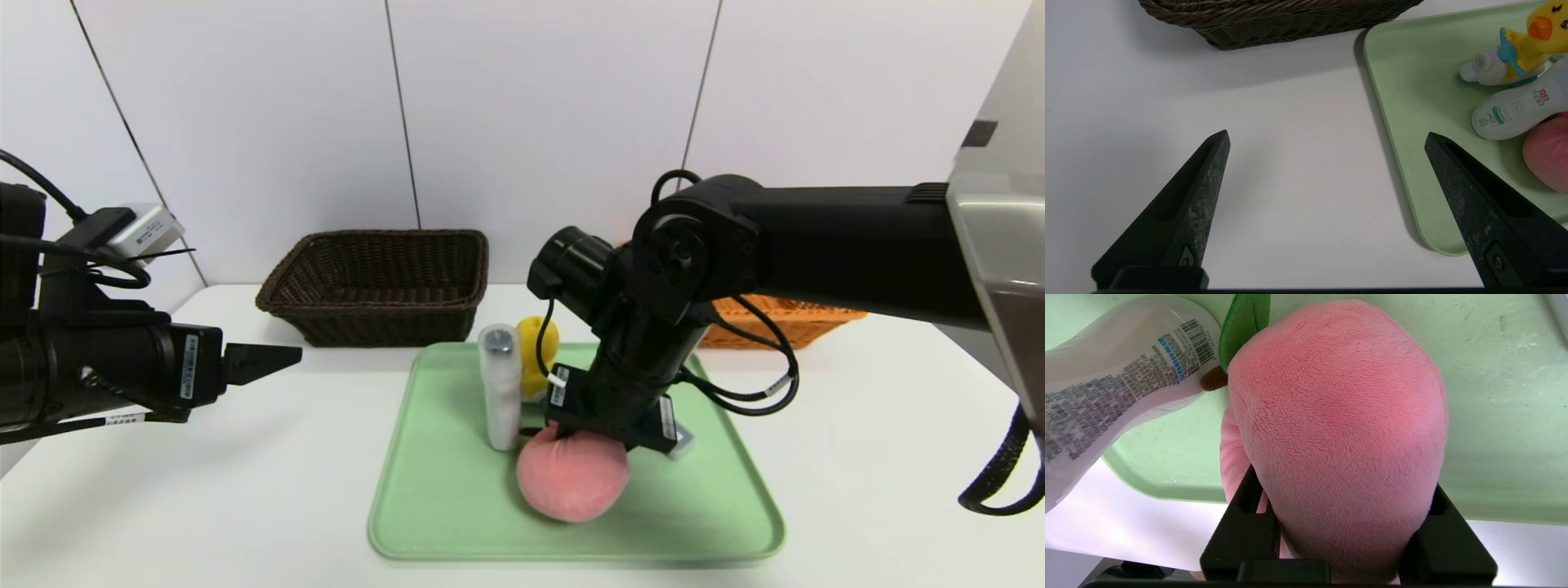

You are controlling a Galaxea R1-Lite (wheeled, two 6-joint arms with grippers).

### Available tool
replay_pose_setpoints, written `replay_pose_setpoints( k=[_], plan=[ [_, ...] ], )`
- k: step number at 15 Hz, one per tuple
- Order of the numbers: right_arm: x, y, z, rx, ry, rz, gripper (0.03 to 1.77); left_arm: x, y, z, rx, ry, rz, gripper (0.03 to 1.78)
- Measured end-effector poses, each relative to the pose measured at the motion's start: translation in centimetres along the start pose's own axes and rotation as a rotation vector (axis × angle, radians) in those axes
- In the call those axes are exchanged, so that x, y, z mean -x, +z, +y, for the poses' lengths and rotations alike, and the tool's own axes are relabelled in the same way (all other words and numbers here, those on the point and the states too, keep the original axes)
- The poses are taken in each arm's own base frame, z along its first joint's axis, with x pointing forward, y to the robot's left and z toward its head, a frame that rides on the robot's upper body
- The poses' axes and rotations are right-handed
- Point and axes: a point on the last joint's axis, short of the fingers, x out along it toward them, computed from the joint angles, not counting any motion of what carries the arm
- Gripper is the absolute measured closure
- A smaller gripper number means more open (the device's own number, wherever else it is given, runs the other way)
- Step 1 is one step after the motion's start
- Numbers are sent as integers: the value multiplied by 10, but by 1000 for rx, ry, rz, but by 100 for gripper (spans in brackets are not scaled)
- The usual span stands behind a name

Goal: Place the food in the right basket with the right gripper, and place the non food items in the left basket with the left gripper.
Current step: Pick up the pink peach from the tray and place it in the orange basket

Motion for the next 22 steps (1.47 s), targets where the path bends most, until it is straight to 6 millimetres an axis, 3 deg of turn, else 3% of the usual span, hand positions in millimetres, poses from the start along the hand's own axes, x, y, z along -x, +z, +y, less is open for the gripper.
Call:
replay_pose_setpoints(
  k=[6, 10, 13, 18, 22],
  plan=[
    [28, -7, -3, 85, 39, -38, 112, -4, -3, 0, 7, -24, -1, 12],
    [68, -19, -18, 141, 56, -74, 112, -4, -5, 0, 11, -24, 15, 12],
    [104, -16, -37, 127, 50, -223, 112, -4, -4, 0, 12, -21, 11, 12],
    [152, 25, -79, 69, 62, -572, 112, -3, -1, -1, 9, -23, 4, 12],
    [167, 77, -119, -27, 37, -801, 112, -2, 5, -5, -2, -41, 4, 12]
  ],
)
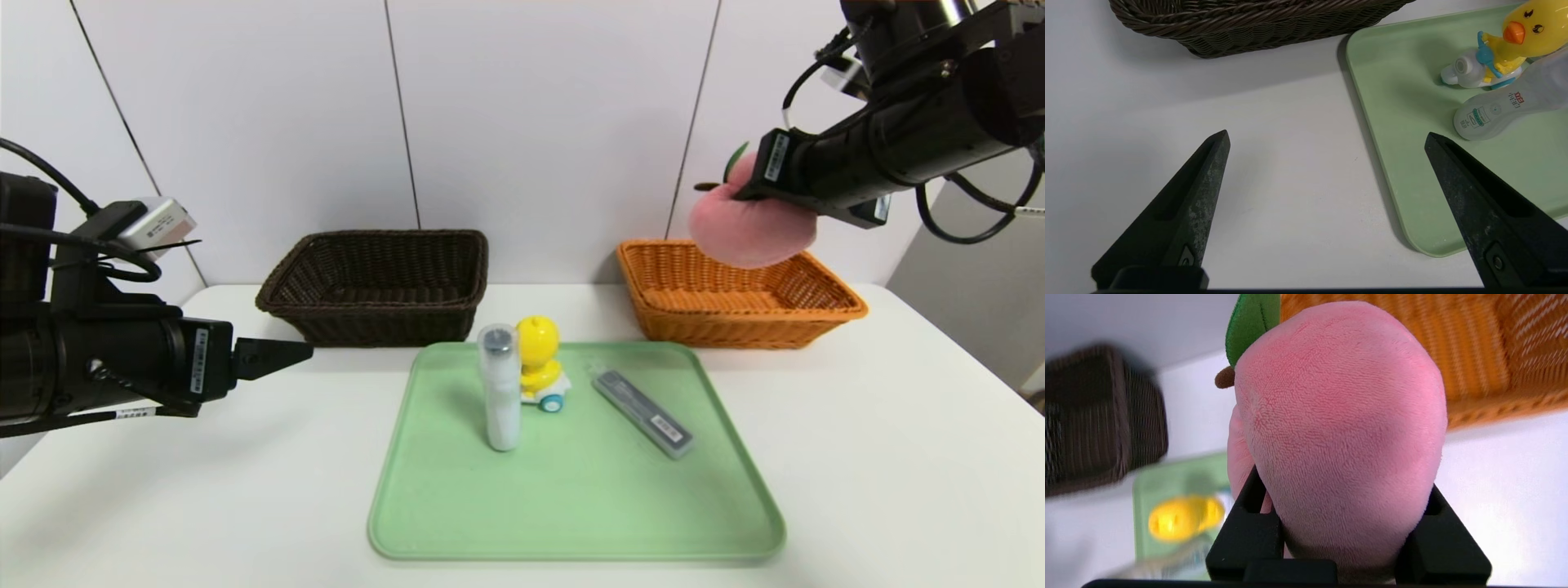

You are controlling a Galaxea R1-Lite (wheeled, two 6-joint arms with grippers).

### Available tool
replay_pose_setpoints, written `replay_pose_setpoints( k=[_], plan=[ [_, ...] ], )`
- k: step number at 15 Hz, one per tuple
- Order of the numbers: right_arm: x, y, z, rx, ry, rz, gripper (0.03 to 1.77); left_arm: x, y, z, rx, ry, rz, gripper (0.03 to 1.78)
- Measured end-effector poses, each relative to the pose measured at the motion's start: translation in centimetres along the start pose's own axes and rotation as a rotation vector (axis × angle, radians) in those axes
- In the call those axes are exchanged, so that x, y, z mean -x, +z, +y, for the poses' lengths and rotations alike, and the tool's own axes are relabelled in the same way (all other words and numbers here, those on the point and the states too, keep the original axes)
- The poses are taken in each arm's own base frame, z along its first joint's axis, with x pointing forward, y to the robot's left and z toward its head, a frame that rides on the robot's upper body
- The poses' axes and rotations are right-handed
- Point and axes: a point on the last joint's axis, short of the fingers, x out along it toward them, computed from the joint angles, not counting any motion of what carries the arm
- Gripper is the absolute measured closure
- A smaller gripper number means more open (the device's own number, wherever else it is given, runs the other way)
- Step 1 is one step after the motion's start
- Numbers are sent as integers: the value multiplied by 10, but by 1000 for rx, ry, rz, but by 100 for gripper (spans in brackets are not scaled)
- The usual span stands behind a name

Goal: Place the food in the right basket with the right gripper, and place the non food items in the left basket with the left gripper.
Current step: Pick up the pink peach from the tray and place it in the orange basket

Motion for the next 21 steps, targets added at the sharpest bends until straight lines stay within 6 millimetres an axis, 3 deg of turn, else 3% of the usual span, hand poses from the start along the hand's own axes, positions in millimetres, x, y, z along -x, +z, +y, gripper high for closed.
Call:
replay_pose_setpoints(
  k=[4, 11, 14, 21],
  plan=[
    [-51, 22, -26, -80, -49, -103, 112, -2, 3, -3, -9, -12, -4, 12],
    [-133, 16, -53, -105, -120, -89, 112, -2, 8, -7, -21, -27, -16, 12],
    [-147, 11, -59, -92, -138, -63, 112, -2, 8, -8, -30, -29, -19, 12],
    [-157, 1, -64, -61, -202, -7, 112, -5, 11, -8, -69, -18, -99, 12]
  ],
)
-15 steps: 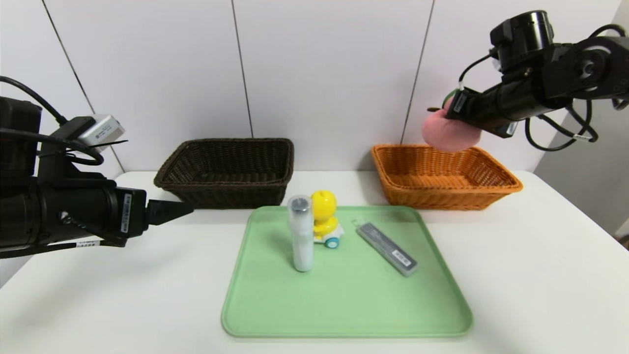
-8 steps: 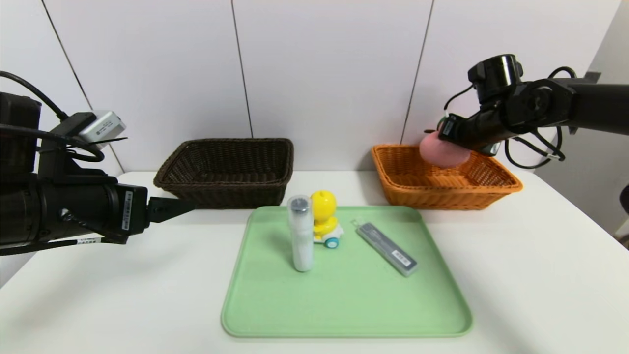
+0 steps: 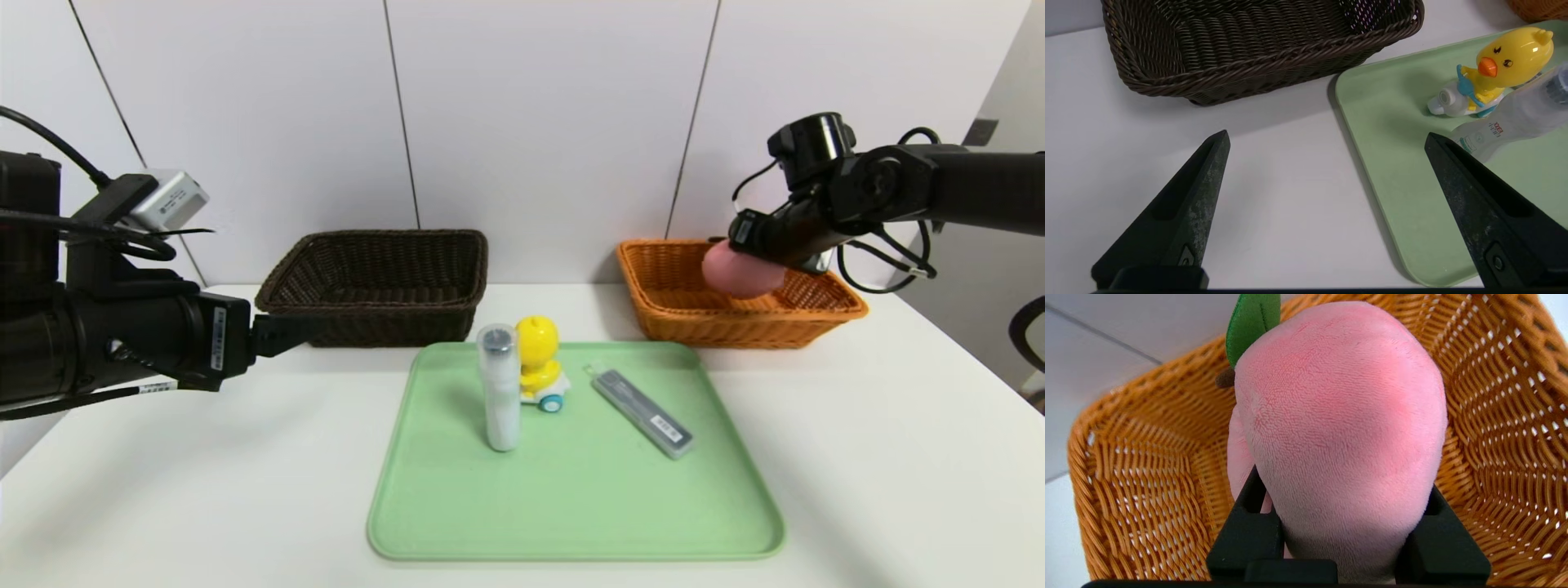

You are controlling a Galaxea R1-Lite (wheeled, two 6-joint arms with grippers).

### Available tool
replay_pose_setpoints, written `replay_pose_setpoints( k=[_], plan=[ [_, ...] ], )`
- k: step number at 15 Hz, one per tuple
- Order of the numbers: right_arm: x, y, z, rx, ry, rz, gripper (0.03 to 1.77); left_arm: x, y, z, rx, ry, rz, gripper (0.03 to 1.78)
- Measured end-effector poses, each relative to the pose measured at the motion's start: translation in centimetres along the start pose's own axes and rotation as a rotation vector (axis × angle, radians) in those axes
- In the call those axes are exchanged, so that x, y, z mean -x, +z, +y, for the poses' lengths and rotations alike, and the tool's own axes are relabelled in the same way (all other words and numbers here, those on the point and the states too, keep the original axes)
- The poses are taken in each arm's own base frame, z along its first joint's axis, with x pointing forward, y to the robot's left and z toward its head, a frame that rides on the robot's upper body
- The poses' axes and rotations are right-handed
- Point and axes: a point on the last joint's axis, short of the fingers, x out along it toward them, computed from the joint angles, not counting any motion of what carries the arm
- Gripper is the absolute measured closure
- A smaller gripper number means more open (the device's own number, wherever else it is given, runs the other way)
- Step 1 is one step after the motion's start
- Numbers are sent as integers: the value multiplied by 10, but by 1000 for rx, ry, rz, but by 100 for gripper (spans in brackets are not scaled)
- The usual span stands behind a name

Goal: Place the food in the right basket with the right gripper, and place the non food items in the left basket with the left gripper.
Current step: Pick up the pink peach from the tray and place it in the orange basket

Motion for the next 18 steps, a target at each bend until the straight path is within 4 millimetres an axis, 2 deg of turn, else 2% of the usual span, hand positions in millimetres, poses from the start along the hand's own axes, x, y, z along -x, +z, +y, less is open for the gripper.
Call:
replay_pose_setpoints(
  k=[5, 6, 9, 12, 18],
  plan=[
    [0, -2, -1, -8, 5, 21, 112, -2, -3, 0, -3, -7, 2, 12],
    [0, -1, -1, -10, 8, 22, 107, -3, -3, 0, -3, -7, 3, 12],
    [1, 0, -1, -13, 17, 18, 75, -3, -3, 0, -2, -5, 7, 12],
    [1, 2, -4, -16, 13, 15, 53, -3, -3, 0, 0, -2, 8, 12],
    [3, 4, -6, -21, 9, 11, 29, -2, -4, 0, -1, 7, 24, 12]
  ],
)
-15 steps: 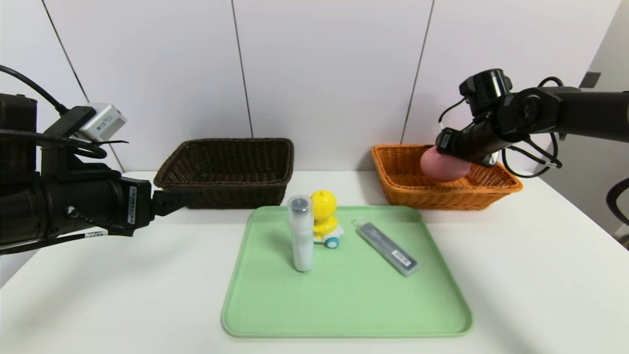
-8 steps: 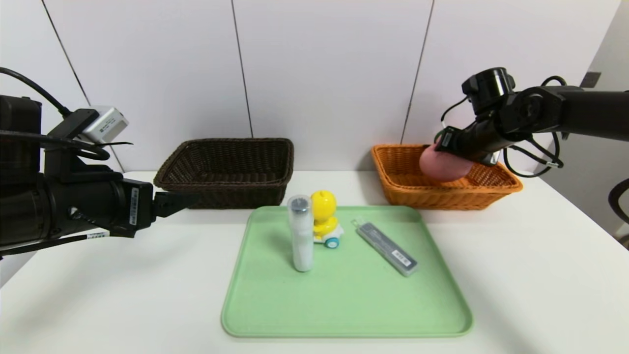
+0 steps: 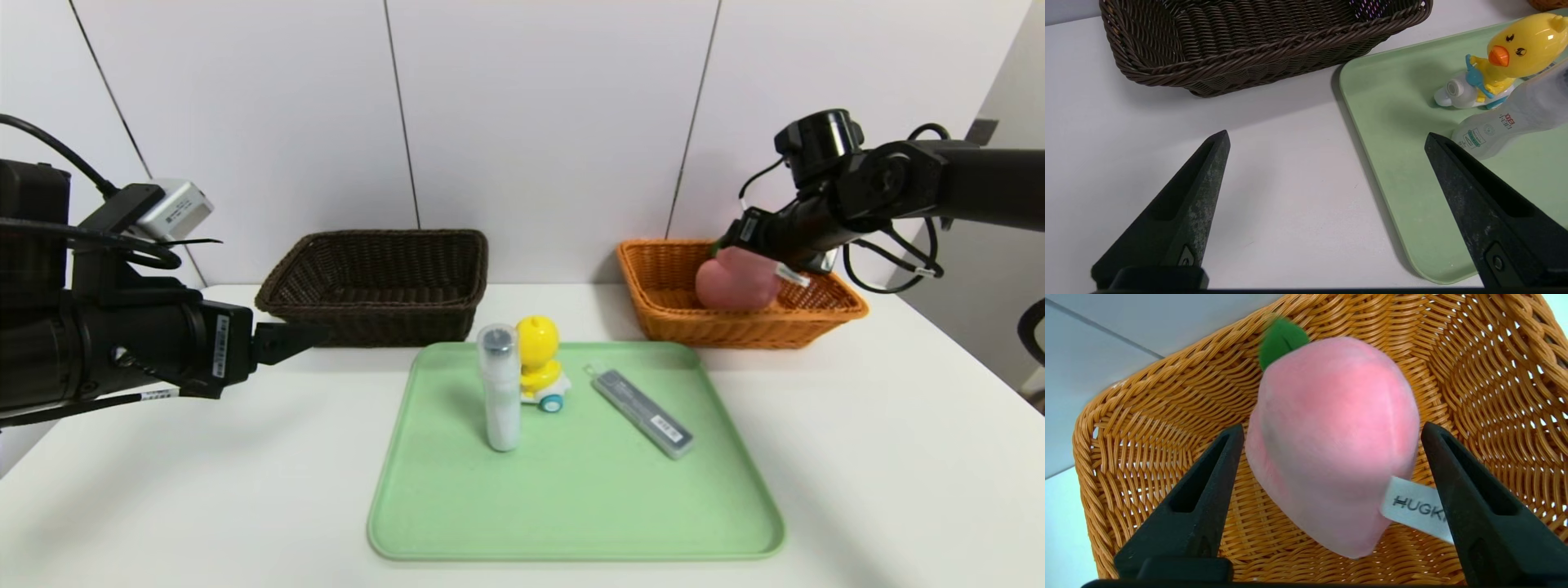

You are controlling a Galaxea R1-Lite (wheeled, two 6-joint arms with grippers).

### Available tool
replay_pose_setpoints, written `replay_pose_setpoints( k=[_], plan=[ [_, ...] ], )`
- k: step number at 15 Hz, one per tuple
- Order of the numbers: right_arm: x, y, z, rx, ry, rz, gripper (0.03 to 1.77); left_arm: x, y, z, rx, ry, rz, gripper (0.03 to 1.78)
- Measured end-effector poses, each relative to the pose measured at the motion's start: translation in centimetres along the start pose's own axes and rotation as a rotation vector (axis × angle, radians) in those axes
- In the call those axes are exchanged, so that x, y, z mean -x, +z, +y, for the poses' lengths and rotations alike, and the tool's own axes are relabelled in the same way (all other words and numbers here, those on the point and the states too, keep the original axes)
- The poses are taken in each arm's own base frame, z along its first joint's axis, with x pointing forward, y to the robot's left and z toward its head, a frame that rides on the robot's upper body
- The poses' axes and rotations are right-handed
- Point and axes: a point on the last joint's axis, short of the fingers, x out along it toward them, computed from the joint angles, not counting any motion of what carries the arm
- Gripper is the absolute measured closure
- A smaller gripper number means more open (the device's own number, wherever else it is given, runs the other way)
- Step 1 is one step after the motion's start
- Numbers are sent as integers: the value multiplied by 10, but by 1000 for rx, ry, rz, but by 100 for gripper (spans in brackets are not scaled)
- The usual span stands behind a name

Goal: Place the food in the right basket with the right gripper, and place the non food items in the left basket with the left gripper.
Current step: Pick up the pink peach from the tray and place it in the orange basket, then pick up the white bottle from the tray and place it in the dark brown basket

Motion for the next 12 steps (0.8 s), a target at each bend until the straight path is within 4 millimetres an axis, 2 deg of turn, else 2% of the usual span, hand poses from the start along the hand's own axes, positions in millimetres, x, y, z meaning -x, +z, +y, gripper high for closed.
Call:
replay_pose_setpoints(
  k=[4, 6, 9, 12],
  plan=[
    [8, 4, 0, -4, 7, -14, 21, 2, 1, -2, -5, 1, -8, 12],
    [27, 10, 3, 4, 31, -47, 18, 6, 3, -5, -12, -10, -23, 12],
    [81, 17, 20, 36, 110, -118, 15, 11, 0, -20, -30, -75, -29, 12],
    [151, 13, 45, 69, 252, -189, 13, 17, -11, -42, -66, -176, -10, 12]
  ],
)
